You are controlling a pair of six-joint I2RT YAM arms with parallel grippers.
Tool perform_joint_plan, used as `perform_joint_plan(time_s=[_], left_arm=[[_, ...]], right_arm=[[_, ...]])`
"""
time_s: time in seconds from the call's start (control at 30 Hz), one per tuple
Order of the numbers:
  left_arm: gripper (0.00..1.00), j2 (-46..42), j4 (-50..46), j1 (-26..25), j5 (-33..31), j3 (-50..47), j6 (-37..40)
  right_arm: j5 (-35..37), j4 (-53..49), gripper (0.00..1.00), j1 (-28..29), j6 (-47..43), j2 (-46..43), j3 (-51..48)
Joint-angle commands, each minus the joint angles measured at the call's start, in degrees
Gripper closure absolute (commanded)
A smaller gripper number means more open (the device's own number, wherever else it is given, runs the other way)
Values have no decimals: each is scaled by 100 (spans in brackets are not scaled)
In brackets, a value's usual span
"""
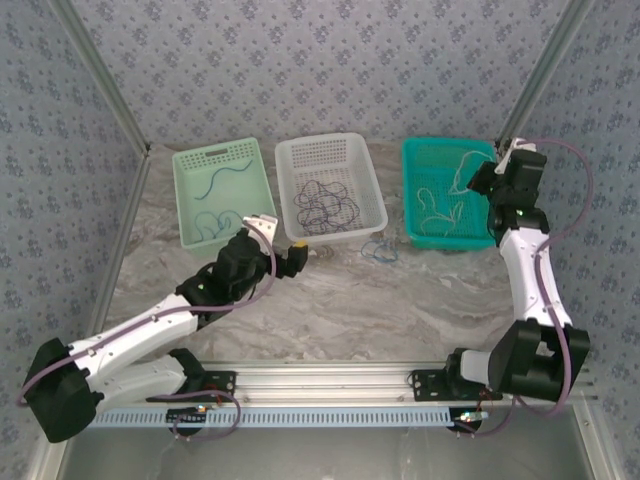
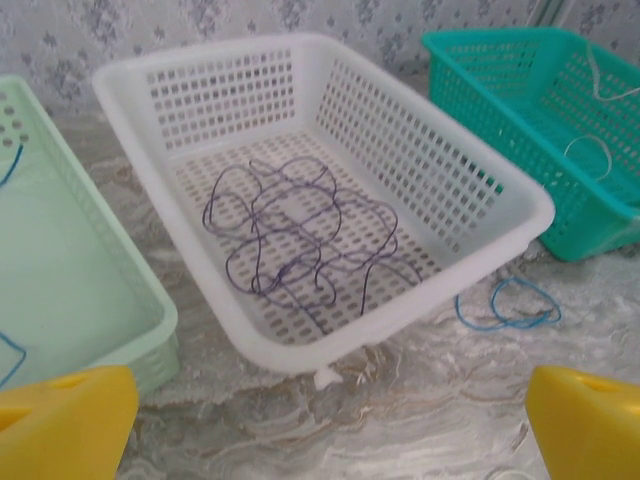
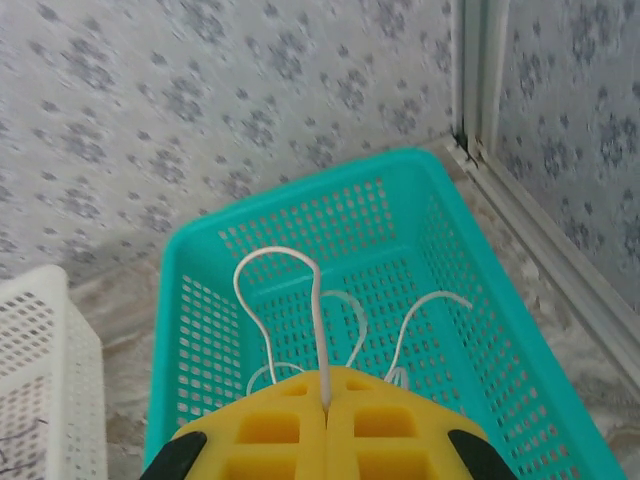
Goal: Untangle the cables
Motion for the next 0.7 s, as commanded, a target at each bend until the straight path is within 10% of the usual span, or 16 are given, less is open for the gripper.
perform_joint_plan(time_s=[0.0,0.07,0.17,0.33,0.67], left_arm=[[1,-84,-53,30,-65,-42,-293],[0,-26,-133,25,-31,-44,-370],[0,47,-232,26,-5,-72,-494],[1,154,-303,30,-36,-102,-632],[12,820,-621,30,440,-67,-1071]], right_arm=[[-88,-261,98,-94,80,397,224],[-140,-687,86,-118,86,722,404],[-355,-1363,42,-106,-19,1152,887],[-313,-1435,18,103,28,741,672],[-1250,-2185,26,1466,122,-667,-234]])
